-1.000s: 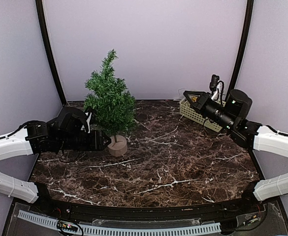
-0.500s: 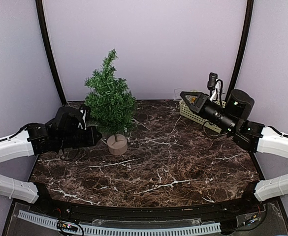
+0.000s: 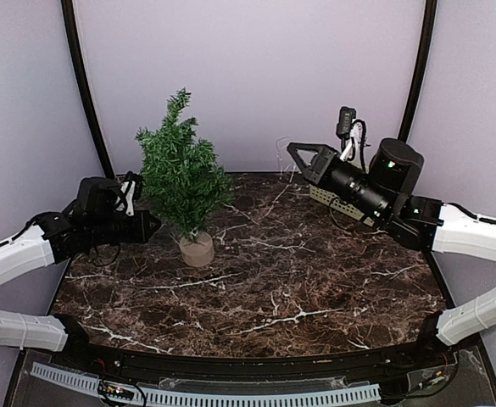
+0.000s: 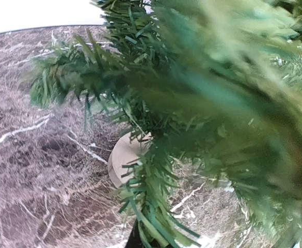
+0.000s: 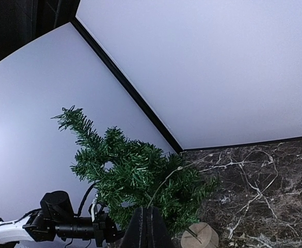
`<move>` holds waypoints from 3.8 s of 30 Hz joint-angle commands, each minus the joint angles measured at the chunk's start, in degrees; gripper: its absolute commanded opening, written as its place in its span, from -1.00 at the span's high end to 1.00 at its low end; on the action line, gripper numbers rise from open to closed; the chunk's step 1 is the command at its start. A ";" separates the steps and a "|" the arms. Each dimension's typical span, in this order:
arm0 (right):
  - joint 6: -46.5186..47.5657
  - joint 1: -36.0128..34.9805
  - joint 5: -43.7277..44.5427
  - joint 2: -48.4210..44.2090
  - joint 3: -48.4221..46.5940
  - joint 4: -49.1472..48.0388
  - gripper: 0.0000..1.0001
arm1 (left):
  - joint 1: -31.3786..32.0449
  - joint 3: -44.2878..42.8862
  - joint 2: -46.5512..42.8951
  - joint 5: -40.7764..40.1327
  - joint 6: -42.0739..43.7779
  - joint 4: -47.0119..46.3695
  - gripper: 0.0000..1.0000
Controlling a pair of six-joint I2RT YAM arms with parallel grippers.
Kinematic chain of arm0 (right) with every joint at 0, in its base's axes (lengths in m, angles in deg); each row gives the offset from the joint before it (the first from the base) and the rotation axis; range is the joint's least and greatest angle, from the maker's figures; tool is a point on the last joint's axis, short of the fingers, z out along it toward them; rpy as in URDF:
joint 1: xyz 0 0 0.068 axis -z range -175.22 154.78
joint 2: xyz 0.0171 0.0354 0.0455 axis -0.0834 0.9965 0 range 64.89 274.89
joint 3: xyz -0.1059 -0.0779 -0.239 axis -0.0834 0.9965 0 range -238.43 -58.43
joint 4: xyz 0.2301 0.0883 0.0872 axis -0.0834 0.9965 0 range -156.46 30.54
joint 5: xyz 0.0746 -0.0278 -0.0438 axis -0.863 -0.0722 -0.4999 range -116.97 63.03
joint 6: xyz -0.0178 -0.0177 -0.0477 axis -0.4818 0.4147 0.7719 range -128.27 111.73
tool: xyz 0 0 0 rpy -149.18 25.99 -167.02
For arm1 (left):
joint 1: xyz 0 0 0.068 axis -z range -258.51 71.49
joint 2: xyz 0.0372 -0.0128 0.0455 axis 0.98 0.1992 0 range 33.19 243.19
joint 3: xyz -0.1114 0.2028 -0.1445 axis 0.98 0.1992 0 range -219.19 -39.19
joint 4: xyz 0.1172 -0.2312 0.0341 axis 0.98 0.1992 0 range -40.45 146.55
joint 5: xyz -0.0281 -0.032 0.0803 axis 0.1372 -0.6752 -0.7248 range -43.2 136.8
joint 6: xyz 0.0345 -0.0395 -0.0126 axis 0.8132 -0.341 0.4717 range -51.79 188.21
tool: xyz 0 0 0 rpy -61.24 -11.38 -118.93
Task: Decorate the small christmas tree
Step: Wrap the side of the string light in the gap of the branches.
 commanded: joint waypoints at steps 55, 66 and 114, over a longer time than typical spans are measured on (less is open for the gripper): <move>2.44 -5.76 10.53 11.90 -19.83 2.80 1.00 | 1.70 4.43 0.21 9.71 0.58 -9.41 0.87; 4.65 -8.32 11.45 16.46 -27.72 1.75 1.00 | 1.70 5.85 -1.14 9.14 0.27 -9.32 1.00; 6.15 5.50 8.63 3.85 -12.92 0.94 1.00 | -0.45 3.61 -3.77 10.55 7.04 -6.73 1.00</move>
